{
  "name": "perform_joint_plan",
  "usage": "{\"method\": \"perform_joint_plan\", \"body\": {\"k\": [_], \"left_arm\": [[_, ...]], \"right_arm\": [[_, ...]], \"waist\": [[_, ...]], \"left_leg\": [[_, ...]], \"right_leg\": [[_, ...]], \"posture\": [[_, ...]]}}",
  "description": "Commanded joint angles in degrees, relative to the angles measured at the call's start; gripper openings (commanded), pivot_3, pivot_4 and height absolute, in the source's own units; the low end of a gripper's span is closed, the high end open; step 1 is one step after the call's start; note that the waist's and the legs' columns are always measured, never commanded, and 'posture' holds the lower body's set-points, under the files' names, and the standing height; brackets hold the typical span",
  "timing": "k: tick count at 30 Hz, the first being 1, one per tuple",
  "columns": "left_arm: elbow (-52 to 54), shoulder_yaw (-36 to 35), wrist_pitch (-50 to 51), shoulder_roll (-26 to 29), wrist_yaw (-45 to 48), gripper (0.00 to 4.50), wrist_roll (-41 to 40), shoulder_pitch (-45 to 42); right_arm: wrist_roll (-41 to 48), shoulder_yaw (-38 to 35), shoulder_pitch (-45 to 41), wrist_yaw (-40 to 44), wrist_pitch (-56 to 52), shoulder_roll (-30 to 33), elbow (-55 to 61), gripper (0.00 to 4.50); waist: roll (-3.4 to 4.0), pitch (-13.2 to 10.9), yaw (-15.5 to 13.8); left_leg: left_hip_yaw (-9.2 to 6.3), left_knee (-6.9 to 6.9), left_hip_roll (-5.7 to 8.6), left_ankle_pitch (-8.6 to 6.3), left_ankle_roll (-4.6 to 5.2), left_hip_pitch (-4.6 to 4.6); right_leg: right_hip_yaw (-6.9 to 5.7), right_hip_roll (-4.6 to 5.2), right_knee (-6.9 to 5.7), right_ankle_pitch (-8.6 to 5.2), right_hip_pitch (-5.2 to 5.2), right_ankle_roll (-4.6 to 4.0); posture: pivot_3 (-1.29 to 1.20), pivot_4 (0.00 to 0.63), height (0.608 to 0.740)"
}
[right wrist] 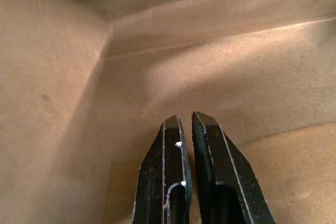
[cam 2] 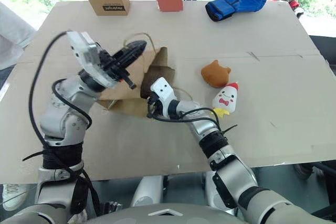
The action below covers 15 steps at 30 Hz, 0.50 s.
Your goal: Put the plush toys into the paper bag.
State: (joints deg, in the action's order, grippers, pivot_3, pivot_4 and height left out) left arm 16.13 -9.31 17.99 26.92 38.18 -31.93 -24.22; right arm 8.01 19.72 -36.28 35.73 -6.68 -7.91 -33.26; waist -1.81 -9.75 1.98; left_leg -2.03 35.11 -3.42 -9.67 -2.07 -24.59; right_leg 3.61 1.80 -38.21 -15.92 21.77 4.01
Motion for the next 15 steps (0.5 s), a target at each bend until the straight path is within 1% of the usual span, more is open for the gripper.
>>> {"method": "perform_joint_plan", "body": {"k": [1,3,6,9,13,14,15], "left_arm": [[5.3,-3.9,4.2,1.2,-6.2,0.00,-1.0,1.0],[5.8,-4.9,4.9,1.6,-8.0,0.00,-0.4,1.2],[6.6,-5.0,6.8,3.6,-9.2,0.00,1.2,1.8],[7.5,-6.6,8.8,3.6,-11.2,0.00,-1.3,1.1],[7.3,-6.2,10.4,3.6,-12.3,0.00,-1.4,0.4],[7.4,-6.0,10.4,3.4,-12.3,0.00,-1.5,0.5],[7.5,-5.9,10.4,3.3,-12.3,0.00,-1.7,0.6]], "right_arm": [[-2.2,-1.9,-2.9,-7.4,0.3,-5.0,-6.3,0.09],[-2.6,-1.4,-3.7,-9.4,-0.1,-5.7,-7.7,0.09],[-3.2,-0.3,-4.5,-10.9,0.7,-6.2,-8.7,0.09],[-3.9,-0.1,-6.8,-14.2,3.9,-7.7,-10.3,0.09],[-3.2,0.6,-8.7,-11.5,5.7,-7.8,-12.0,0.09],[-2.4,0.3,-8.9,-10.6,6.1,-7.5,-11.4,0.58],[-2.1,0.1,-8.9,-10.1,6.0,-6.9,-10.5,0.89]], "waist": [[0.02,0.0,0.0],[0.02,0.0,-0.1],[0.03,0.0,-0.2],[0.04,0.0,-0.2],[0.04,0.0,-0.1],[0.05,0.0,0.0],[0.05,0.0,0.0]], "left_leg": [[-0.01,0.00,0.00,0.00,-0.01,0.05],[0.00,0.01,0.01,0.01,-0.02,0.15],[-0.01,0.02,0.03,0.02,-0.04,0.23],[-0.01,0.02,0.08,0.02,-0.04,0.36],[-0.01,0.02,0.10,0.02,-0.05,0.39],[0.00,0.02,0.10,0.02,-0.05,0.41],[-0.01,0.02,0.10,0.02,-0.05,0.41]], "right_leg": [[-0.01,0.00,-0.02,0.00,-0.05,0.00],[0.00,0.01,-0.08,0.00,-0.12,0.00],[0.00,0.01,-0.14,0.00,-0.15,0.00],[0.08,0.03,-0.15,0.00,-0.22,0.00],[0.12,0.02,-0.19,0.00,-0.21,-0.01],[0.14,0.02,-0.21,0.00,-0.21,0.00],[0.15,0.01,-0.25,0.00,-0.20,-0.01]], "posture": [[0.00,0.150,0.740],[0.00,0.150,0.740],[0.00,0.150,0.740],[0.00,0.150,0.740],[0.00,0.150,0.740],[0.00,0.150,0.740],[0.00,0.150,0.740]]}}
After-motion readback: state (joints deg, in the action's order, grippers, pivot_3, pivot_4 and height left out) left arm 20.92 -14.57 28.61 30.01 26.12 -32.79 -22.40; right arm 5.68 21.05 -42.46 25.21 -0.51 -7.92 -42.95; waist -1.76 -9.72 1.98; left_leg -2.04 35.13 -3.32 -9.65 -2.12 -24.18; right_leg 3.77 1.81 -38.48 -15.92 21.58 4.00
